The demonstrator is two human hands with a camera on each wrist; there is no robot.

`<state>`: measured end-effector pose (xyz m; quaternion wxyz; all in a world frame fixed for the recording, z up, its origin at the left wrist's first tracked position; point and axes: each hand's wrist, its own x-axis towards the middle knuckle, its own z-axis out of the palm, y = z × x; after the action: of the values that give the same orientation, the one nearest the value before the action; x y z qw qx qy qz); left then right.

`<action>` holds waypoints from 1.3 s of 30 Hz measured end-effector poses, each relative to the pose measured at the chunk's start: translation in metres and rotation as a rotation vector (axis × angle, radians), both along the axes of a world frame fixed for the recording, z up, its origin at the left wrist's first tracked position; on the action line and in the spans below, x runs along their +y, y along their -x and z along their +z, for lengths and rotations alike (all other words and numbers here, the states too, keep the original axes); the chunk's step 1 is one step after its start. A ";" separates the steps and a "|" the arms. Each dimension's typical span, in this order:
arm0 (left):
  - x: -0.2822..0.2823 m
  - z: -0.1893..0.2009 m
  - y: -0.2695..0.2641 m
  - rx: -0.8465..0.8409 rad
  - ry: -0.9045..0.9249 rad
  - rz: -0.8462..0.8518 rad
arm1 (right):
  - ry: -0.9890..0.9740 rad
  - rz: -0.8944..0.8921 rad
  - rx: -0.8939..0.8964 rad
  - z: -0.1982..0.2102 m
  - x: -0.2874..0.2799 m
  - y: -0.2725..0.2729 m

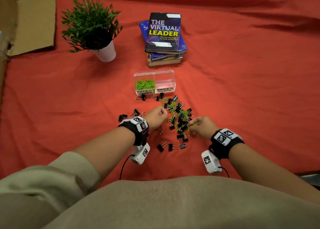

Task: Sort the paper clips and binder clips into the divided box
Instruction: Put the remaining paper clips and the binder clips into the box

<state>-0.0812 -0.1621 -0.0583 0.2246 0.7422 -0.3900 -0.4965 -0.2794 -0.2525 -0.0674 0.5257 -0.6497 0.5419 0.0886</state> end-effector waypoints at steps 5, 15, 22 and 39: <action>-0.013 0.000 -0.001 0.209 -0.074 0.163 | -0.242 -0.237 -0.254 0.019 -0.017 0.003; -0.012 -0.010 0.001 -0.281 -0.082 -0.134 | -0.283 -0.360 -0.306 0.020 -0.039 -0.015; -0.005 -0.017 0.010 -0.538 -0.041 -0.324 | 0.133 0.001 0.167 0.003 -0.036 -0.039; -0.039 0.024 -0.057 -0.367 0.167 0.144 | -0.125 0.032 -0.157 0.032 -0.036 -0.057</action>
<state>-0.0243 -0.2011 -0.0341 0.2453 0.8250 -0.4102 -0.3016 -0.2220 -0.2888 -0.0351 0.6046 -0.6293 0.4819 0.0794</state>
